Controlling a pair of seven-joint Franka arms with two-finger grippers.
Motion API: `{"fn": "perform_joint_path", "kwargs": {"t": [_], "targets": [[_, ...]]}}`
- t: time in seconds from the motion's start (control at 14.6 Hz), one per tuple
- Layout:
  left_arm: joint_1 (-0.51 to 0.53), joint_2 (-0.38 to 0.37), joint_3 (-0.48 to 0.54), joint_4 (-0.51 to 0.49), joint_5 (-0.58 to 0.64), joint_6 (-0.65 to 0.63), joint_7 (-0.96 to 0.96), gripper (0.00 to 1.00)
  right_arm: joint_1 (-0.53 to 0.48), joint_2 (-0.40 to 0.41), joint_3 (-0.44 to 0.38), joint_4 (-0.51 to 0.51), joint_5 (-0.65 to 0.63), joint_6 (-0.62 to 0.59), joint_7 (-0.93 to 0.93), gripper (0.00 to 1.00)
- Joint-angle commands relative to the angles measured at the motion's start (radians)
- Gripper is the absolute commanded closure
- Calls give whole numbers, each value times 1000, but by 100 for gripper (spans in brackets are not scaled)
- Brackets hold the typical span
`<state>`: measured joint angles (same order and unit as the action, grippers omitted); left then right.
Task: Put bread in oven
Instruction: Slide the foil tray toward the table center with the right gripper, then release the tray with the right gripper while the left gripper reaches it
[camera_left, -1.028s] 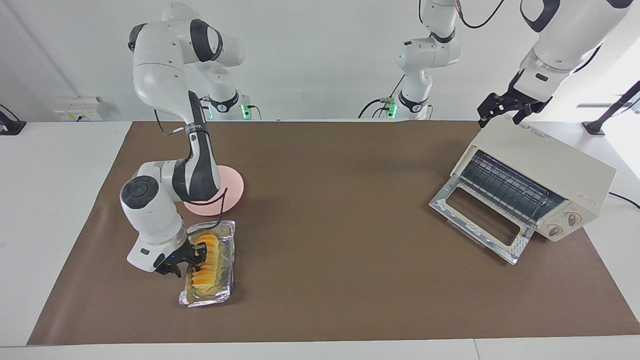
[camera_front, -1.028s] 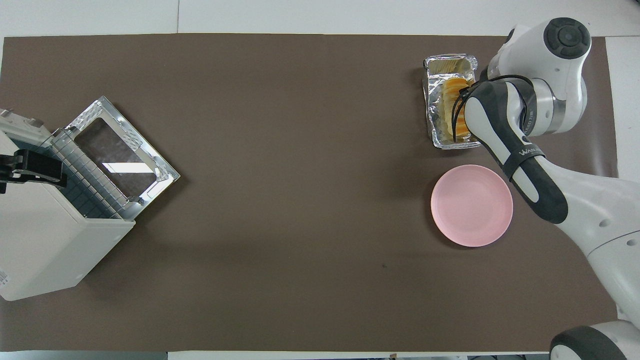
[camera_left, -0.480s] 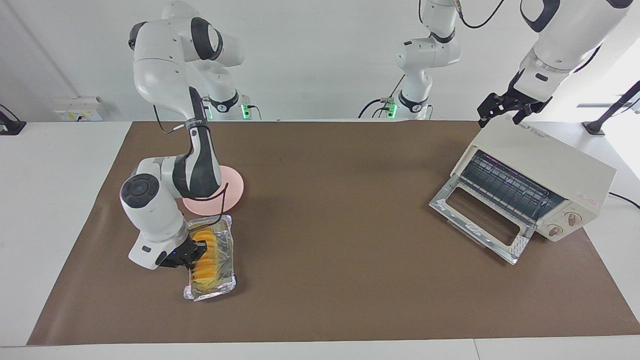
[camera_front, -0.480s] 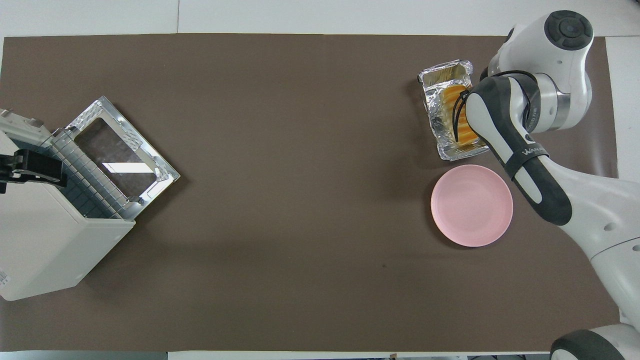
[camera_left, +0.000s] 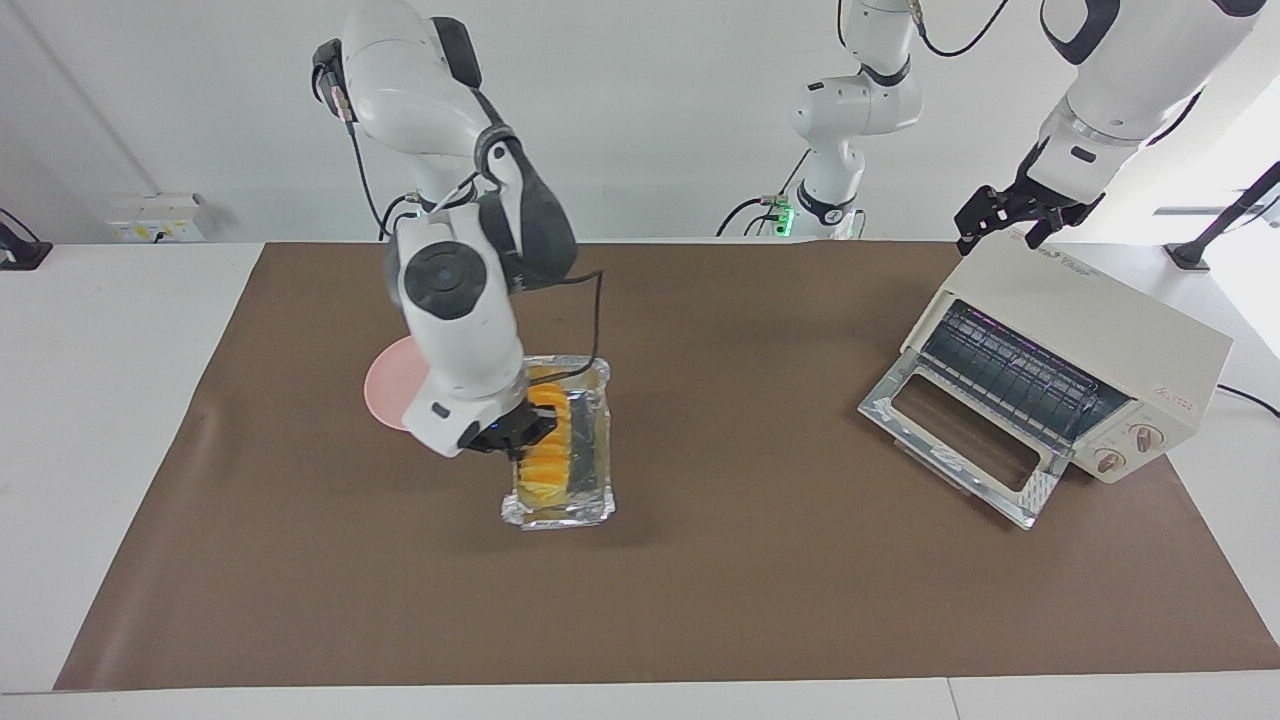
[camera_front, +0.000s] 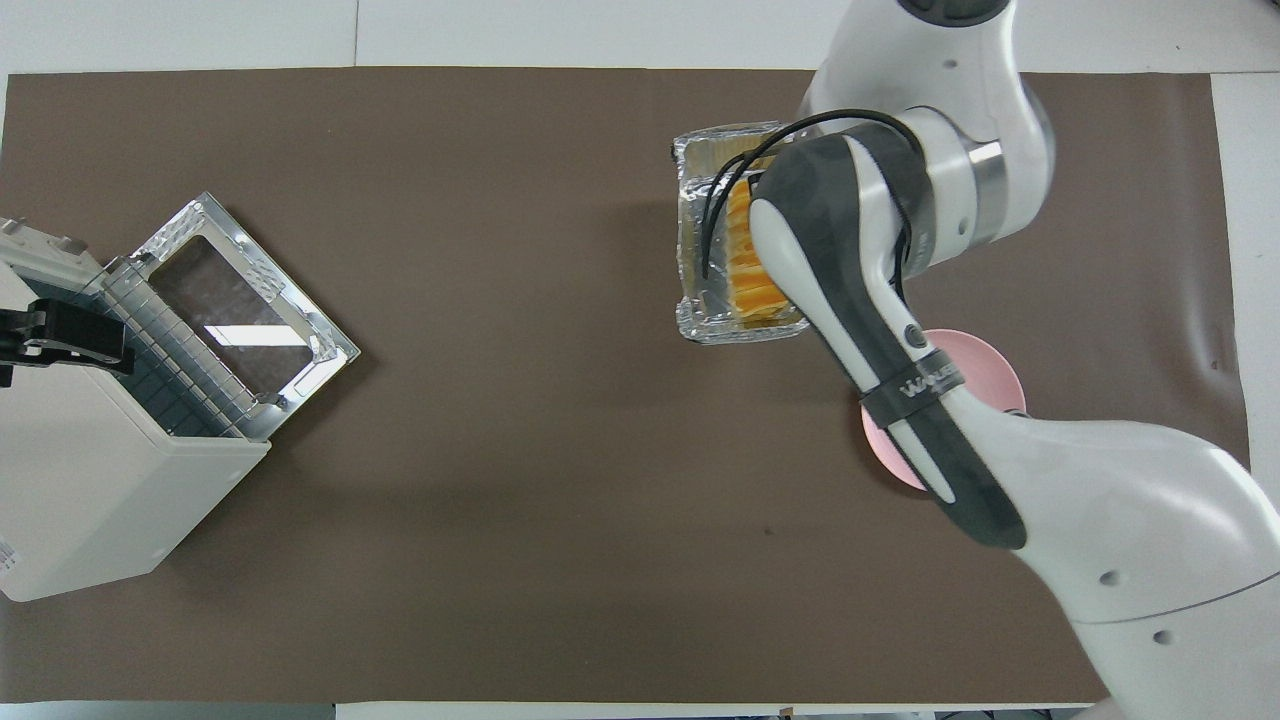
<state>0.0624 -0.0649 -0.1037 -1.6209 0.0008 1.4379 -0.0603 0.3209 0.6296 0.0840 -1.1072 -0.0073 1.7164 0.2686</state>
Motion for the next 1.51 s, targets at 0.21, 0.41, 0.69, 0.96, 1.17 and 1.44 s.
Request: {"fn": "perform_joint_path", "kwargs": {"t": [0.21,0.41,0.69,0.96,1.17,1.44], "targets": [[19,-27,-8,-28,-15,13,8,0,171,-8,-12,-214,44,285,195,100],[19,-27,-8,-28,-15,13,8,0,210,-100,-12,-477,40,495,196,100],[19,-27,-8,-28,-15,13,8,0,227,-103,-13,-477,41,486,262,1],[19,-27,-8,-28,-15,13,8,0,193,-114,-24,-312,46,229,293,0],[14,-27,-8,-27,-15,24,10,0,46,-217,-35,-286,44,151,183,0],[-50,-19,-16,-27,-16,107,7,0,-150,-294,-49,-289,27,91,-122,0]]}}
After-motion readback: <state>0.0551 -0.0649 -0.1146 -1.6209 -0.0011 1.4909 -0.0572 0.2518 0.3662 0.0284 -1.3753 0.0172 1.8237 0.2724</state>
